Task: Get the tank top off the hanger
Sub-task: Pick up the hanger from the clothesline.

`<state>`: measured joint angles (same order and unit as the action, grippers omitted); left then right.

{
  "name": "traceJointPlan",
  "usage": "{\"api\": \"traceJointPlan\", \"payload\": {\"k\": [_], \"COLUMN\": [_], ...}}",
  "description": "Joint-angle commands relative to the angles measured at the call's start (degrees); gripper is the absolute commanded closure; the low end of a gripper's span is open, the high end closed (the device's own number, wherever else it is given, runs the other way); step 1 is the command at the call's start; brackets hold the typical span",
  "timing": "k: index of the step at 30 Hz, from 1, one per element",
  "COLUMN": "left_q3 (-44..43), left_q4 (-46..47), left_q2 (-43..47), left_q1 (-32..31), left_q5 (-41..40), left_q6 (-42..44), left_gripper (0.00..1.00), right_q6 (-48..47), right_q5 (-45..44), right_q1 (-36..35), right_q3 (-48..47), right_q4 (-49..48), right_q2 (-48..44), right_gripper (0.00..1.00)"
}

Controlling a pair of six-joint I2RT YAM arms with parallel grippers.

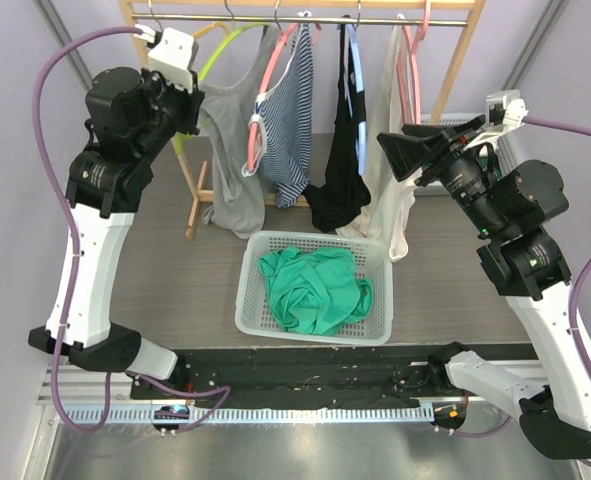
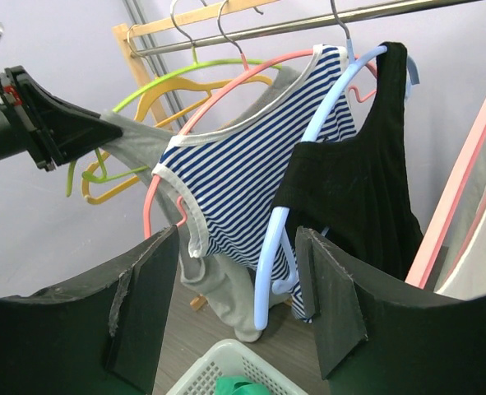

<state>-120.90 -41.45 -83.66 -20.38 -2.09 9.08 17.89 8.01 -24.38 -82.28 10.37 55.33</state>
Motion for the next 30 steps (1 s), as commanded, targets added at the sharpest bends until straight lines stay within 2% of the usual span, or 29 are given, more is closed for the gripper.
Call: {"api": "traceJointPlan", "payload": {"k": [1, 7, 16, 30], "left_q3": [-1.27, -3.03, -3.91, 5.41], "left_q4": [14.20, 16.49, 18.34, 4.02], "left_q2": [2.54, -0.54, 2.43, 16.50], "left_q1": [0.25, 0.25, 0.17, 0.25], "left_q5": [-3.19, -2.83, -1.52, 7.96], "left_q6": [-3.98, -3.98, -3.72, -0.65], "left_gripper": [1.00, 1.00, 1.00, 1.00], "right_q6": [-0.75, -0.75, -1.72, -1.37], "right_q5": [-0.71, -0.98, -1.59, -1.24], "right_q1": [-0.05, -0.05, -0.05, -0.05], "right_q3": [0.36, 0.98, 2.21, 0.81], "right_q4": [-1.49, -0.97, -0.18, 1.14], "right_q2": [-1.63, -2.51, -3.12, -3.48], "right_gripper": [0.34, 0.34, 0.34, 0.34]}}
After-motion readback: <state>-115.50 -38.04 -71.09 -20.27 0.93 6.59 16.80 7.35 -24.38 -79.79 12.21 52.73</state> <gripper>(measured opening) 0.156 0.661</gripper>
